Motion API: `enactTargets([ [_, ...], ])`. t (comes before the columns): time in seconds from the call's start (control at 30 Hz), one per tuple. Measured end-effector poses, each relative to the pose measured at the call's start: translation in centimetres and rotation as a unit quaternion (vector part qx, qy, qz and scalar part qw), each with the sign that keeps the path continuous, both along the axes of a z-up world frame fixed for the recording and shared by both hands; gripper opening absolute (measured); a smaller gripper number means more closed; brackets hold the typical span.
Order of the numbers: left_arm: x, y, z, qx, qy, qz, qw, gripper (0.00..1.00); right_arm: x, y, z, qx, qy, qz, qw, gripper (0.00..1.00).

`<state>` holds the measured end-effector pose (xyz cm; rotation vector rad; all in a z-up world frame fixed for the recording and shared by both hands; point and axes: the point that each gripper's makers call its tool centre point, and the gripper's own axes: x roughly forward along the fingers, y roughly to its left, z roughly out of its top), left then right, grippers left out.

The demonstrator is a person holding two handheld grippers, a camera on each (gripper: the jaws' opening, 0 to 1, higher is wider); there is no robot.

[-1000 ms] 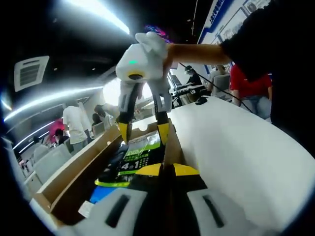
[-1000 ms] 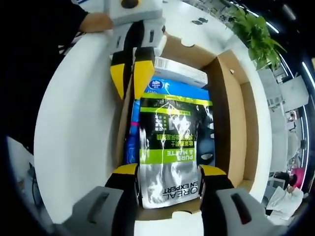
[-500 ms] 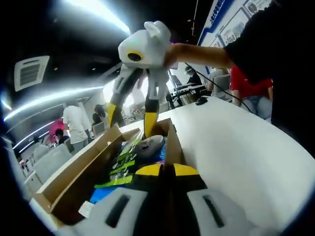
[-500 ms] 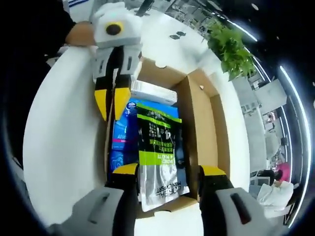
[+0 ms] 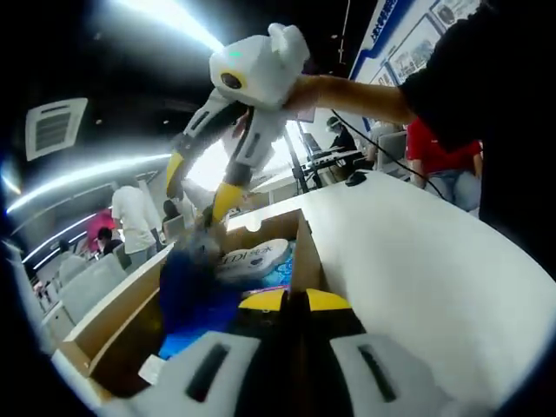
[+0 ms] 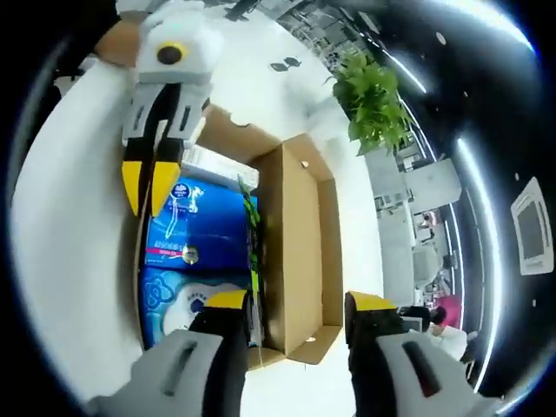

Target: Operate the shoe box by opening the lid, removing the specified soft item, and placing it in the target area until the item is outside and the box remains undamaged.

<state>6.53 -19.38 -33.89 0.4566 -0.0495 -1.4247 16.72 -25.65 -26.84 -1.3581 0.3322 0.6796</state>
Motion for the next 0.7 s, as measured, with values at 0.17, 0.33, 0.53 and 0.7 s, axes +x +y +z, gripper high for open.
enactTargets([
  [0.17, 0.1, 0.1, -0.1, 0.0, 0.0, 0.0, 1.0, 0.06, 0.8, 1.1, -2.7, 0.001, 0.021, 0.002, 0.9998, 0.43],
  [0.33, 0.2, 0.2, -0.2, 0.0, 0.0, 0.0, 1.0, 0.06, 1.6, 1.6, -3.4, 0.006, 0.024, 0.0, 0.9997, 0.41],
  [0.53, 0.2, 0.1, -0.2, 0.0, 0.001, -0.001, 1.0, 0.06, 2.3, 1.9, -4.4, -0.003, 0.021, -0.002, 0.9998, 0.4],
  [0.7, 0.2, 0.2, -0.2, 0.0, 0.0, -0.001, 1.0, 0.06, 2.6, 1.9, -5.8, -0.01, 0.026, -0.003, 0.9996, 0.38],
])
